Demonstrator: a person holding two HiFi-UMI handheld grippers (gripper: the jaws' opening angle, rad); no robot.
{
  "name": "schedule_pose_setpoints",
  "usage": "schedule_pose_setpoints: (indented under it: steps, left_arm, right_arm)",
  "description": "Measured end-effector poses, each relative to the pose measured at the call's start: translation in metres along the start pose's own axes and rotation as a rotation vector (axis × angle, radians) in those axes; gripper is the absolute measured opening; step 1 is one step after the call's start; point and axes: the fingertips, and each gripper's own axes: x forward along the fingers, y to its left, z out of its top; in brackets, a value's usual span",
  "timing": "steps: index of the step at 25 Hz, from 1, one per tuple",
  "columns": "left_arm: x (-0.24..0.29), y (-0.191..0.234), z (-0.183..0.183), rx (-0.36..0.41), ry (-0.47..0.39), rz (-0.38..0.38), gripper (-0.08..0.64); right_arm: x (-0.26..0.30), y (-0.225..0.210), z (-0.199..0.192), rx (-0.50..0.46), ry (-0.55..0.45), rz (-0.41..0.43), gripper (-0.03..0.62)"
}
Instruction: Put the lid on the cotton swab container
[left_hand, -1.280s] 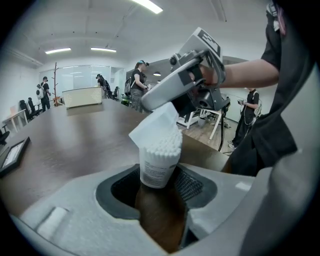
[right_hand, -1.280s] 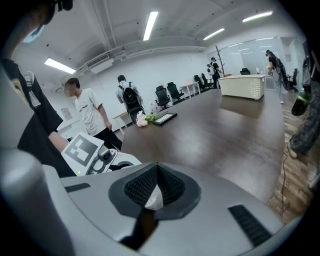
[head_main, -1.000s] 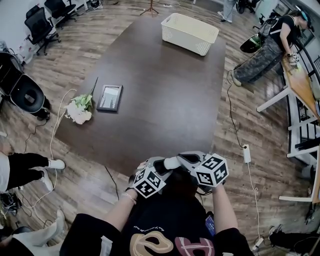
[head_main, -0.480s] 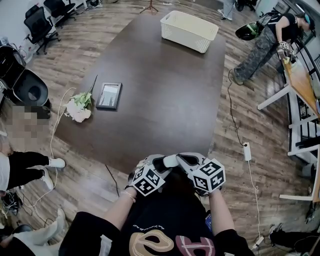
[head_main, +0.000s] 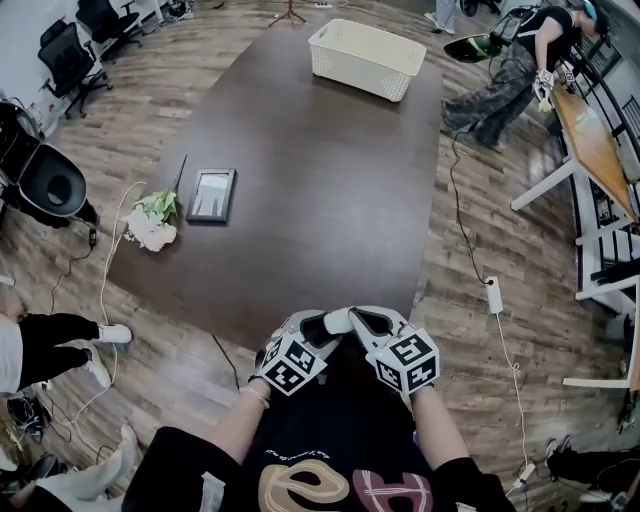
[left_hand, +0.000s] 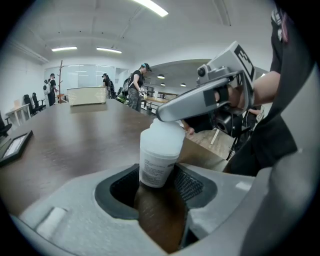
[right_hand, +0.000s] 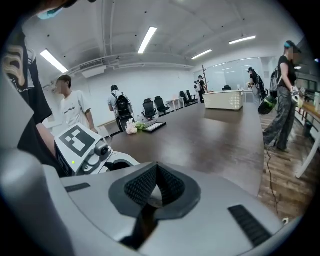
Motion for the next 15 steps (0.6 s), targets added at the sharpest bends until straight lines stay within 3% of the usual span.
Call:
schedule_pose_setpoints:
  steps: [5, 10, 12, 15]
  left_arm:
    - [-0.024, 0.002, -0.002, -0.093, -0.036, -0.016, 0.215]
    - [-0.057, 0.015, 0.016, -0.204, -0.166, 0.04, 0.207]
    - [-0.063, 0.016, 0.025, -0.207, -0.198, 0.04, 0.165]
    - [-0.071, 0.014, 0.043, -0.164, -0.254, 0.047, 0.03]
  right_arm:
    - [-0.002, -0.003, 0.001, 0.063, -0.05, -0.061, 0.006]
    - [-0.001, -0.004, 0.0, 0.08, -0.059, -0.089, 0.006]
    - [-0.002, -0.004, 0.0, 0.082, -0.059, -0.097, 0.006]
    - [-0.001, -0.003, 0.0, 0.087, -0.064, -0.115, 0.006]
